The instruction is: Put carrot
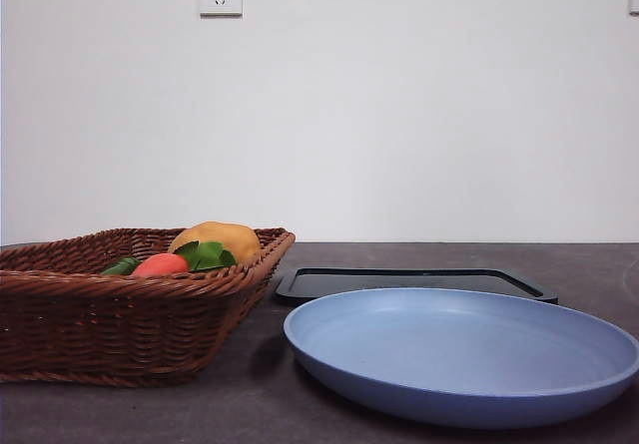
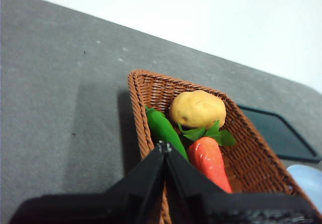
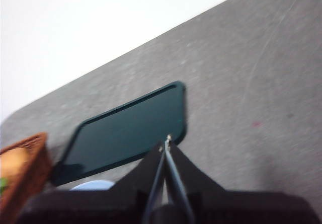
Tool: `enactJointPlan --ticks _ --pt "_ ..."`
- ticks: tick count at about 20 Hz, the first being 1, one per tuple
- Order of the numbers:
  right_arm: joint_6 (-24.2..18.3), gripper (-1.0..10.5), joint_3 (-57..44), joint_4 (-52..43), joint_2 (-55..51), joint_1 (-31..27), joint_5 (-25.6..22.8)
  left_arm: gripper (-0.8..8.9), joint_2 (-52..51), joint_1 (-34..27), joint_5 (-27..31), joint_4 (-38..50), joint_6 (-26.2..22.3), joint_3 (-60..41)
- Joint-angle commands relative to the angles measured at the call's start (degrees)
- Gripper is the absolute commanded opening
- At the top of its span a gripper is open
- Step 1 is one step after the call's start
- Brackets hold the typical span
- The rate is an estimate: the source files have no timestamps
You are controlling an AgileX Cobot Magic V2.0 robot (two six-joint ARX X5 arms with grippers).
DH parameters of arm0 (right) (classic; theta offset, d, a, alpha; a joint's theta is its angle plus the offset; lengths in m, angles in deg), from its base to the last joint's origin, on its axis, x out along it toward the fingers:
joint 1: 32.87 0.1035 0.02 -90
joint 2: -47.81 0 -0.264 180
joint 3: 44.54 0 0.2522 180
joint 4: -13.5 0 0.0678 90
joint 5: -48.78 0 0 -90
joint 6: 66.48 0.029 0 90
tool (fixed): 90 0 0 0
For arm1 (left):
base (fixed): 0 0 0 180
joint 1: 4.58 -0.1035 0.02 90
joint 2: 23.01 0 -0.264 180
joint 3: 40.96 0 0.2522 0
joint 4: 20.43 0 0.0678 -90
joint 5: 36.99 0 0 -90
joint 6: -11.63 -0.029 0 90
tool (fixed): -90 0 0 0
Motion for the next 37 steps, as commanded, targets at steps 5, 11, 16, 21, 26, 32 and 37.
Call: enactJointPlan --ticks 5,11,16,21,26,32,37 --pt "2.6 0.1 3.7 5.4 3.9 0.1 4.1 0.07 2.4 0.0 -0.3 -1.9 4.5 2.7" --pt "1.9 0.1 9.9 10.5 13.3 0.1 4.3 0.07 11.6 0.0 -0.4 -1.9 3.4 8.6" --pt "-1.1 0.1 14.7 11.2 23.4 0.1 7.4 0.07 21.8 0.0 -3.6 -2.1 -0.9 14.0" --pt "-4.0 0.1 20.3 12.7 39.3 0.1 15.9 0.07 37.9 0.3 -14.3 -5.2 -5.7 22.5" --pt "-6.9 0.4 23.0 13.4 52.0 0.2 19.5 0.08 49.4 3.0 -21.4 -9.9 -8.4 28.7" --pt "-6.8 2.1 23.0 10.7 59.4 1.3 20.7 1.76 50.9 4.1 -22.5 -8.8 -8.2 28.8" --pt "-5.3 2.1 23.0 4.7 66.1 4.3 20.7 2.10 50.9 4.1 -22.5 -8.7 -8.2 28.8"
